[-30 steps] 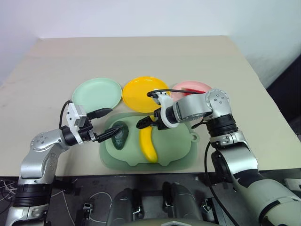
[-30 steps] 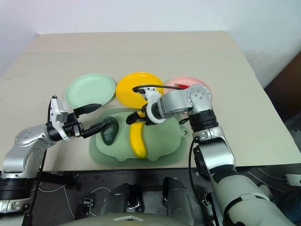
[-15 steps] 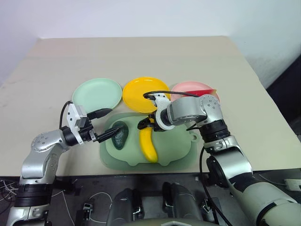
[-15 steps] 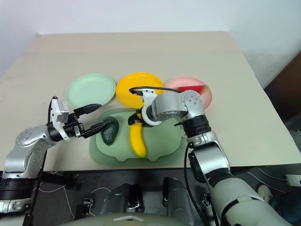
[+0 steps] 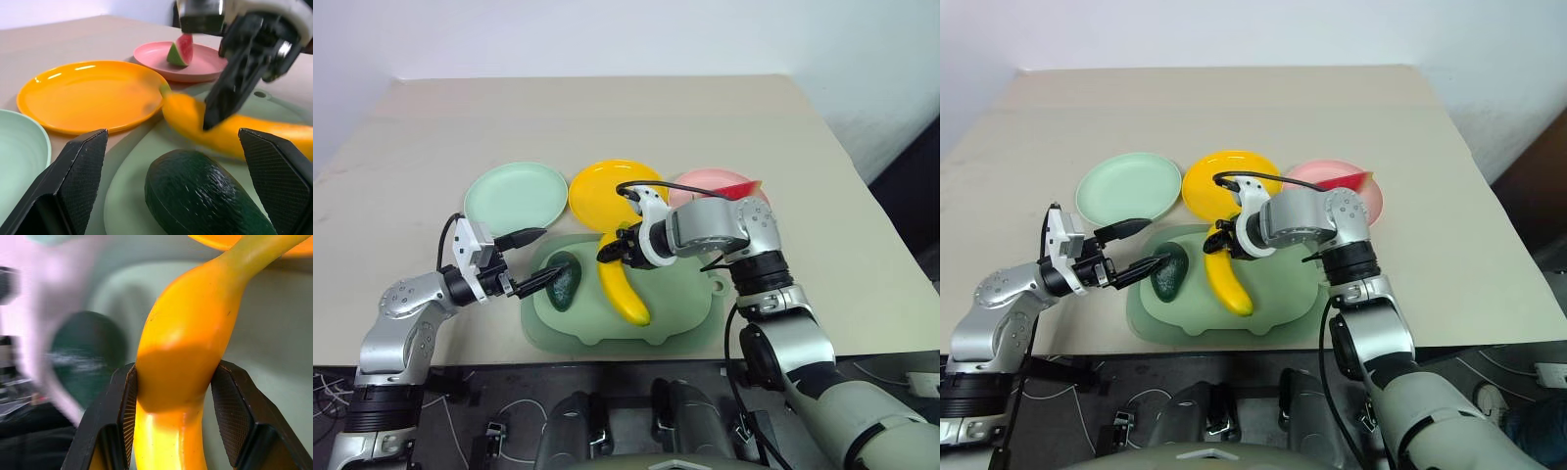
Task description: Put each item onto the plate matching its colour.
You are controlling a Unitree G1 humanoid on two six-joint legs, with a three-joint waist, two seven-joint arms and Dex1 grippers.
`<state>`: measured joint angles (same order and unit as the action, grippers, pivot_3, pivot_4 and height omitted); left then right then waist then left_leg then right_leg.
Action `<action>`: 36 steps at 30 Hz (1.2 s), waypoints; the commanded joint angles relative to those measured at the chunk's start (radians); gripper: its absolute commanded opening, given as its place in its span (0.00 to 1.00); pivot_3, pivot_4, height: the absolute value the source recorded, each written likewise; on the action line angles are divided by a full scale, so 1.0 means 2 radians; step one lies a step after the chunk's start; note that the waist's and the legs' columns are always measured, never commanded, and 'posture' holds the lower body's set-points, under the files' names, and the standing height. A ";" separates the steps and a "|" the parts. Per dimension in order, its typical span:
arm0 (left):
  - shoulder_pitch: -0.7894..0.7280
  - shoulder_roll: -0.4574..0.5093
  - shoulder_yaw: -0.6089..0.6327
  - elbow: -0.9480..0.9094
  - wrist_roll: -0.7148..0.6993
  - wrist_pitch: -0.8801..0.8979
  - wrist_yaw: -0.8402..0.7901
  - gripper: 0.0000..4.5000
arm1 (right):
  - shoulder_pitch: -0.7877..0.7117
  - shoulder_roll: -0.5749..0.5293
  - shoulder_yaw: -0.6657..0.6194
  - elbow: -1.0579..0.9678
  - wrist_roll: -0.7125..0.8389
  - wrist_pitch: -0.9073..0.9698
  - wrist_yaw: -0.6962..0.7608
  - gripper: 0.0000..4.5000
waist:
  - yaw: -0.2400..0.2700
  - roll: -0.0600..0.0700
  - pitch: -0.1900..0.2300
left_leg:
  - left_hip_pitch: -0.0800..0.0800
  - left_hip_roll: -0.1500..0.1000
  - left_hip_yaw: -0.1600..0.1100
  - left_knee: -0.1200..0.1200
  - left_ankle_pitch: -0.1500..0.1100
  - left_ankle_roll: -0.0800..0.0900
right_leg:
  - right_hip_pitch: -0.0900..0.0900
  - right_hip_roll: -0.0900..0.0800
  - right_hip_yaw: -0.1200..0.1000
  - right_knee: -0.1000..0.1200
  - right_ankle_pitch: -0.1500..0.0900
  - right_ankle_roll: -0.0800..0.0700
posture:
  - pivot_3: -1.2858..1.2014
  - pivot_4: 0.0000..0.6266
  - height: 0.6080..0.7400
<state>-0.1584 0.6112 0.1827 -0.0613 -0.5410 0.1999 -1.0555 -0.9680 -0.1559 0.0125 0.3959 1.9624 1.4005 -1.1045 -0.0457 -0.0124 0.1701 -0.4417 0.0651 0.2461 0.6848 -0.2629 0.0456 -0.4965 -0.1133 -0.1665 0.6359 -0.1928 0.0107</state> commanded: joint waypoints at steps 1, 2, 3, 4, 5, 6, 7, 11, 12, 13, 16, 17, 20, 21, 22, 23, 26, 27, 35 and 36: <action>0.002 0.005 0.017 -0.017 -0.008 -0.004 0.003 1.00 | -0.029 -0.038 -0.016 -0.016 0.005 0.022 0.051 0.43 | 0.001 0.000 0.000 | 0.000 0.000 0.000 0.000 0.000 0.000 | 0.000 0.000 0.000 0.000 0.000 0.000 | 0.52 0.24 0.67; 0.003 0.006 0.017 -0.018 -0.009 -0.003 0.004 1.00 | -0.036 -0.048 -0.014 -0.013 0.005 0.024 0.063 0.43 | 0.000 0.000 0.000 | 0.000 0.000 0.000 0.000 0.000 0.000 | 0.000 0.000 0.000 0.000 0.000 0.000 | 0.52 0.24 0.67; 0.004 0.007 0.019 -0.019 -0.009 -0.002 0.006 1.00 | -0.051 -0.059 -0.019 -0.002 0.005 0.020 0.071 0.43 | 0.000 0.000 0.000 | 0.000 0.000 0.000 0.000 0.000 0.000 | 0.000 0.000 0.000 0.000 0.000 0.000 | 0.52 0.24 0.67; 0.004 0.007 0.020 -0.021 -0.009 0.000 0.008 1.00 | -0.066 -0.069 -0.022 0.009 0.005 0.015 0.079 0.43 | 0.000 0.000 0.000 | 0.000 0.000 0.000 0.000 0.000 0.000 | 0.000 0.000 0.000 0.000 0.000 0.000 | 0.52 0.24 0.67; 0.005 0.008 0.020 -0.022 -0.009 0.001 0.009 1.00 | -0.081 -0.081 -0.019 0.022 0.005 0.008 0.085 0.43 | 0.000 0.000 0.000 | 0.000 0.000 0.000 0.000 0.000 0.000 | 0.000 0.000 0.000 0.000 0.000 0.000 | 0.52 0.24 0.67; 0.006 0.007 0.020 -0.022 -0.010 0.001 0.010 1.00 | -0.093 -0.091 -0.014 0.037 0.005 0.000 0.088 0.43 | -0.001 0.000 0.000 | 0.000 0.000 0.000 0.000 0.000 0.000 | 0.000 0.000 0.000 0.000 0.000 0.000 | 0.52 0.24 0.67; 0.006 0.007 0.020 -0.022 -0.010 0.001 0.010 1.00 | -0.100 -0.096 -0.009 0.047 0.004 -0.004 0.092 0.43 | -0.001 0.000 0.000 | 0.000 0.000 0.000 0.000 0.000 0.000 | 0.000 0.000 0.000 0.000 0.000 0.000 | 0.52 0.24 0.67; 0.003 0.006 0.017 -0.022 -0.008 0.001 0.011 1.00 | -0.137 -0.102 -0.010 0.110 -0.111 -0.020 0.180 0.43 | -0.001 0.000 0.000 | 0.000 0.000 0.000 0.000 0.000 0.000 | 0.000 0.000 0.000 0.000 0.000 0.000 | 0.52 0.24 0.67; 0.002 0.006 0.017 -0.022 -0.008 0.001 0.011 1.00 | -0.145 -0.102 -0.010 0.125 -0.138 -0.022 0.202 0.43 | 0.000 0.000 0.000 | 0.000 0.000 0.000 0.000 0.000 0.000 | 0.000 0.000 0.000 0.000 0.000 0.000 | 0.52 0.24 0.67; 0.001 0.006 0.018 -0.022 -0.008 0.001 0.012 1.00 | -0.160 -0.100 -0.006 0.150 -0.179 -0.034 0.240 0.43 | 0.000 0.000 0.000 | 0.000 0.000 0.000 0.000 0.000 0.000 | 0.000 0.000 0.000 0.000 0.000 0.000 | 0.52 0.24 0.67; 0.003 0.006 0.019 -0.025 -0.008 0.001 0.013 1.00 | -0.203 -0.090 0.010 0.211 -0.293 -0.068 0.347 0.43 | 0.000 0.000 0.000 | 0.000 0.000 0.000 0.000 0.000 0.000 | 0.000 0.000 0.000 0.000 0.000 0.000 | 0.52 0.24 0.67; 0.003 0.006 0.019 -0.024 -0.008 0.001 0.014 1.00 | -0.213 -0.087 0.012 0.227 -0.322 -0.073 0.375 0.43 | 0.000 0.000 0.000 | 0.000 0.000 0.000 0.000 0.000 0.000 | 0.000 0.000 0.000 0.000 0.000 0.000 | 0.52 0.24 0.67; 0.010 0.004 0.020 -0.028 -0.008 -0.002 0.016 1.00 | -0.248 -0.072 0.017 0.291 -0.415 -0.118 0.461 0.43 | 0.000 0.000 0.000 | 0.000 0.000 0.000 0.000 0.000 0.000 | -0.001 0.000 0.000 0.000 0.000 0.000 | 0.52 0.24 0.67; 0.012 0.004 0.021 -0.029 -0.009 -0.003 0.016 1.00 | -0.260 -0.064 0.017 0.314 -0.444 -0.137 0.487 0.43 | -0.001 0.000 0.000 | 0.000 0.000 0.000 0.000 0.000 0.000 | 0.000 0.000 0.000 0.000 0.000 0.000 | 0.52 0.24 0.67; 0.013 0.004 0.021 -0.030 -0.009 -0.003 0.016 1.00 | -0.268 -0.059 0.015 0.332 -0.468 -0.149 0.508 0.43 | -0.001 0.000 0.000 | 0.000 0.000 0.000 0.000 0.000 0.000 | -0.001 0.000 0.000 0.000 0.000 0.000 | 0.52 0.24 0.67; 0.016 0.003 0.021 -0.030 -0.009 -0.005 0.016 1.00 | -0.276 -0.052 0.009 0.353 -0.491 -0.168 0.523 0.43 | -0.001 0.000 0.000 | 0.000 0.000 0.000 0.000 0.000 0.000 | -0.001 0.000 0.000 0.000 0.000 0.000 | 0.52 0.24 0.67; 0.025 0.002 0.022 -0.031 -0.007 -0.011 0.016 1.00 | -0.290 -0.023 -0.016 0.406 -0.543 -0.233 0.558 0.43 | -0.001 0.000 0.000 | 0.000 0.000 0.000 0.000 0.000 0.000 | 0.000 0.000 0.000 0.000 0.000 0.000 | 0.52 0.24 0.67; 0.027 0.001 0.023 -0.031 -0.007 -0.012 0.017 1.00 | -0.291 -0.015 -0.023 0.418 -0.558 -0.249 0.563 0.43 | -0.001 0.000 0.000 | 0.000 0.000 0.000 0.000 0.000 0.000 | 0.000 0.000 0.000 0.000 0.000 0.000 | 0.52 0.24 0.67; 0.039 0.000 0.028 -0.029 -0.008 -0.022 0.017 1.00 | -0.293 0.026 -0.071 0.454 -0.655 -0.306 0.598 0.43 | -0.002 0.000 0.000 | 0.000 0.000 0.000 0.000 0.000 0.000 | -0.001 0.000 0.000 0.000 0.000 0.000 | 0.52 0.24 0.67; 0.043 0.000 0.030 -0.031 -0.008 -0.023 0.017 1.00 | -0.293 0.029 -0.077 0.454 -0.663 -0.307 0.600 0.43 | -0.002 0.000 0.000 | 0.000 0.000 0.000 0.000 0.000 0.000 | -0.001 0.000 0.000 0.000 0.000 0.000 | 0.52 0.24 0.67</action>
<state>-0.0806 0.6076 0.2146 -0.0915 -0.5495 0.1780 -1.0214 -1.5098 -0.1091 -0.1144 1.3075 0.6650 0.8080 0.0791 -0.0499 -0.0118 0.1705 -0.4426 0.0658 0.2469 0.6849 -0.2628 0.0452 -0.4982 -0.1140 -0.1668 0.6367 -0.1929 0.0108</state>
